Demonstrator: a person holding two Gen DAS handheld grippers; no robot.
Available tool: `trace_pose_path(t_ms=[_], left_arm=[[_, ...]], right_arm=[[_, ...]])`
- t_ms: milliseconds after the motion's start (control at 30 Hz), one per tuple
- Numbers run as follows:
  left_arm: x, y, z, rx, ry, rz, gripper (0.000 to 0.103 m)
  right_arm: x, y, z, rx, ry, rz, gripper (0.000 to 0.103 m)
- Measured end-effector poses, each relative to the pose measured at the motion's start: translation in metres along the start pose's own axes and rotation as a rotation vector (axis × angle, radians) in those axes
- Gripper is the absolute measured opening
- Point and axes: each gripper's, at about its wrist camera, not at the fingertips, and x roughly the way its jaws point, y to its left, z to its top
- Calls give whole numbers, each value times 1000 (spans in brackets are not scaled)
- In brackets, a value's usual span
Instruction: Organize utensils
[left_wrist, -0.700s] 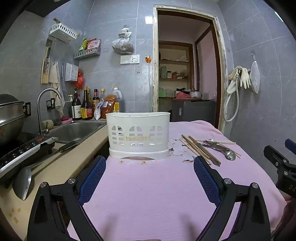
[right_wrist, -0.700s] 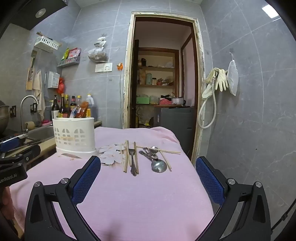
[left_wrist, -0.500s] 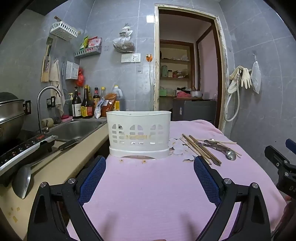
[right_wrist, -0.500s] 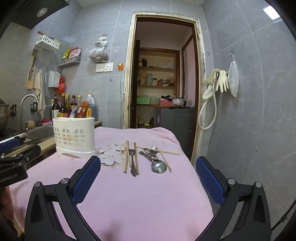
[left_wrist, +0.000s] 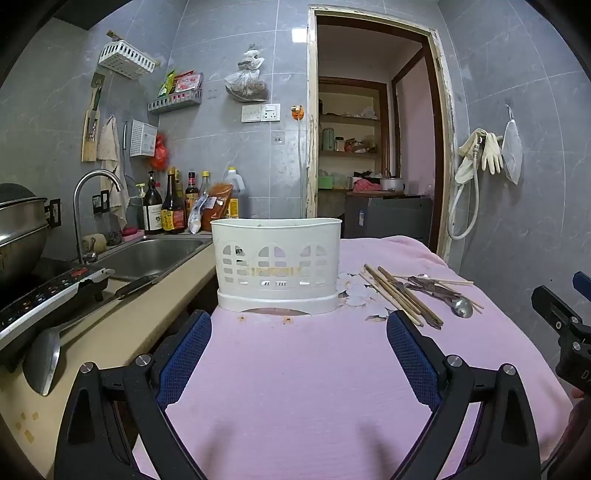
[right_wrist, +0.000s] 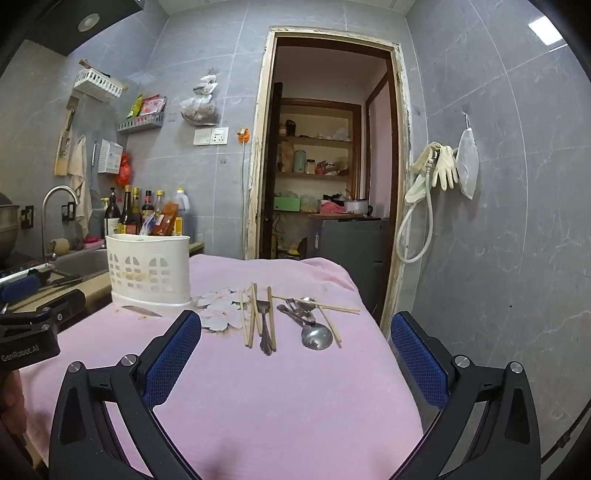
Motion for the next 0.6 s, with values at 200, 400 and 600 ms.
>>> trace_pose_path(t_ms=[200,400,600], left_arm=[[5,0,0,0,-2,7,93],[5,1,0,0,-2,6,94],[4,1,0,0,-1,8,93]], right_arm=[[-4,1,5,-6,-4,-2,103],[-4,1,4,-7,-5,-2,103],[-4,1,4,-8,-5,-2,103]])
